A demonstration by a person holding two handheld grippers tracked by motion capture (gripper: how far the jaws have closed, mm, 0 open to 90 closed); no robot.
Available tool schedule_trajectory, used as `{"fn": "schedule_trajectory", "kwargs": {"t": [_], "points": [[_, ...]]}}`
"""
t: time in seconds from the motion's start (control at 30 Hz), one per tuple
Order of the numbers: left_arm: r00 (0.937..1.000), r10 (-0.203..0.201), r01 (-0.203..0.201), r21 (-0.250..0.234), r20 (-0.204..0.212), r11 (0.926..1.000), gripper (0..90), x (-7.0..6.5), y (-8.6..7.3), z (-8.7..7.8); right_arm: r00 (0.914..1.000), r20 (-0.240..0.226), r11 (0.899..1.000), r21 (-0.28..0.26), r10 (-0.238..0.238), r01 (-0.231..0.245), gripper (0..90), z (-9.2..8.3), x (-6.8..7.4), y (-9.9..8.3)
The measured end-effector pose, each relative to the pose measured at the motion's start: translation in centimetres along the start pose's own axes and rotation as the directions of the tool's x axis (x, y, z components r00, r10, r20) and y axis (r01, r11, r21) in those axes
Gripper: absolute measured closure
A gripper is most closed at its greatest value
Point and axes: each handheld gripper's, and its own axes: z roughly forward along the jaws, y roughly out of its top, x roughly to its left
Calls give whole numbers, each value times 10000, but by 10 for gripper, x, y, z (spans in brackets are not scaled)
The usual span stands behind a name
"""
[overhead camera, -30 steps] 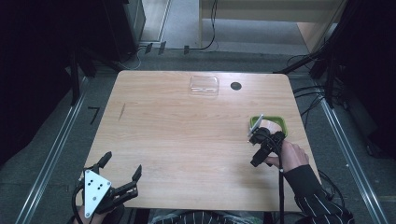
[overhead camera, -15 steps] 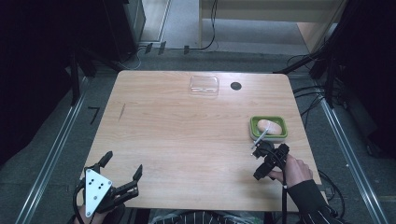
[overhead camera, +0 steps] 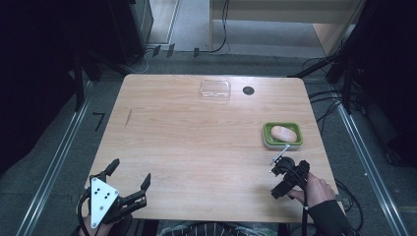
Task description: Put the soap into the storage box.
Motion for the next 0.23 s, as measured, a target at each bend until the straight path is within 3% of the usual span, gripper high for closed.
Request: {"fn": "schedule_trajectory", "kwargs": {"t": [0.23], "points": [[10000, 3, -3, 24, -19, 10000, 96, -1, 0, 1, 9998, -175, 10000, 36, -74, 75, 49, 3, -1, -1]]}}
